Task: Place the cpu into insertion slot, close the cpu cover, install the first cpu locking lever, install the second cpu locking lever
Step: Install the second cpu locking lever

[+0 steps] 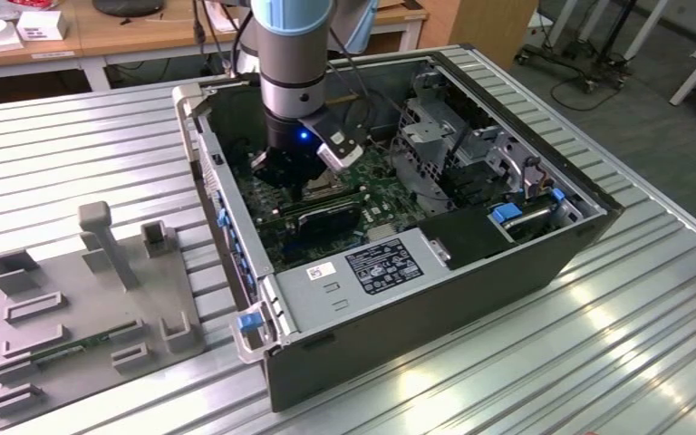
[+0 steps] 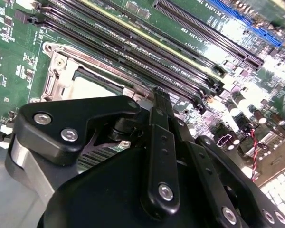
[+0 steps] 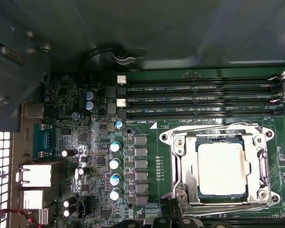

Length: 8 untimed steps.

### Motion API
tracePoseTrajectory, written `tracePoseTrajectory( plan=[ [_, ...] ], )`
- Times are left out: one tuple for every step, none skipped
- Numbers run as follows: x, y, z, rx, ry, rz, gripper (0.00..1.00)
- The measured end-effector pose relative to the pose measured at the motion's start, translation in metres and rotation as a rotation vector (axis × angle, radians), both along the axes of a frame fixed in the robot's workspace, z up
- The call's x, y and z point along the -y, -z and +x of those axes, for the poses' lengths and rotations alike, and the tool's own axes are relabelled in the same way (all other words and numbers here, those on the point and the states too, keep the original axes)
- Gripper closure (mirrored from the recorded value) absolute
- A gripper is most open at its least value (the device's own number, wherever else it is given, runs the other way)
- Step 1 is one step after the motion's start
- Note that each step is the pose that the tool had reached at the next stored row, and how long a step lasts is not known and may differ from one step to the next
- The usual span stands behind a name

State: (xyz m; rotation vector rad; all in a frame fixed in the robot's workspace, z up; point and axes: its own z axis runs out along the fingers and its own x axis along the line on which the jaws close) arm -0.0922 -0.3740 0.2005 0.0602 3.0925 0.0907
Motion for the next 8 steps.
tracePoseTrajectory(
  plan=[
    [0.0001, 0.0005, -0.0002, -0.0003, 0.000, -0.0002, 0.89],
    [0.0001, 0.0012, -0.0005, -0.0004, 0.000, 0.0001, 0.89],
    [0.0000, 0.0020, -0.0009, 0.0000, 0.000, 0.0008, 0.89],
    [0.0000, 0.0026, -0.0012, 0.0007, 0.000, 0.0018, 0.89],
    [0.0000, 0.0032, -0.0014, 0.0012, 0.000, 0.0025, 0.89],
    [0.0000, 0.0035, -0.0015, 0.0011, 0.000, 0.0027, 0.89],
    [0.0000, 0.0036, -0.0016, 0.0009, 0.000, 0.0025, 0.89],
    [0.0000, 0.0038, -0.0017, 0.0009, 0.000, 0.0025, 0.89]
  ],
)
